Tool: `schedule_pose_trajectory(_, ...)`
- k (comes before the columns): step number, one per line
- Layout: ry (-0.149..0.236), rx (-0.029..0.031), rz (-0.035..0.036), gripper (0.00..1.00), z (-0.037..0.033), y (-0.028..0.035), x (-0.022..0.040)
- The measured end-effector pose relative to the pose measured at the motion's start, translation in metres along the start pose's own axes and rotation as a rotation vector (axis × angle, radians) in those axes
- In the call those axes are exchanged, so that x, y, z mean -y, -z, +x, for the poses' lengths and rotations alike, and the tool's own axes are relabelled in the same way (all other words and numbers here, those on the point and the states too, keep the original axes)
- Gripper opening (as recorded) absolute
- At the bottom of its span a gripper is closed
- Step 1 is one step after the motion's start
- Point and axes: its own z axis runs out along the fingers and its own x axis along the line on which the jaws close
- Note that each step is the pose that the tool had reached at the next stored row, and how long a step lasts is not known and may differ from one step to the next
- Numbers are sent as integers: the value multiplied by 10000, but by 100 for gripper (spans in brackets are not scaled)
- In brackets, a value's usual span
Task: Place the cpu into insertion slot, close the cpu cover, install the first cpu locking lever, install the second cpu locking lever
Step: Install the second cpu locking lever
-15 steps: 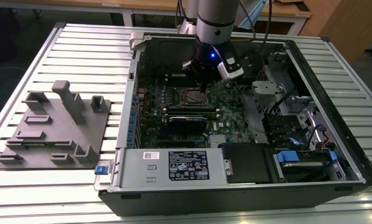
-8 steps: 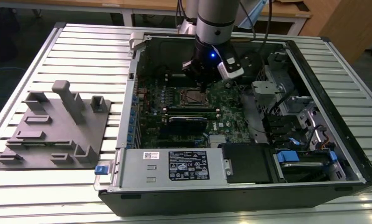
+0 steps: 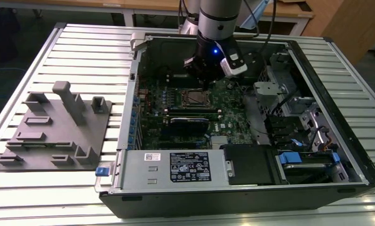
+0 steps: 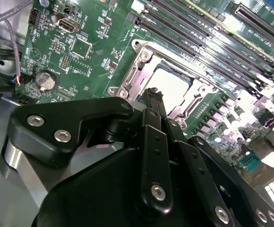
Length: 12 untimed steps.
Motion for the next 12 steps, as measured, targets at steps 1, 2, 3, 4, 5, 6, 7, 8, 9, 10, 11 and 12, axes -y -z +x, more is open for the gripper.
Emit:
schedule_pose_trajectory(1,1,2,4,11,0,0,0)
schedule_pose_trajectory(2,1,2,6,11,0,0,0)
schedule_pose_trajectory(3,1,1,9,11,0,1,0)
schedule_pose_trajectory(4,1,1,12,11,0,1,1)
schedule_pose_trajectory(5,0,1,13,11,0,1,3)
schedule_pose_trajectory(6,1,0,13,11,0,2,11)
schedule_pose_trajectory(7,1,0,13,11,1,2,19)
schedule_pose_trajectory(8,1,0,13,11,1,2,29)
schedule_pose_trajectory(9,0,0,13,11,2,2,39)
schedule_pose_trajectory(10,0,0,12,11,3,2,50)
schedule_pose_trajectory(11,1,1,12,11,4,3,63)
schedule_pose_trajectory(12,0,1,11,11,5,3,75)
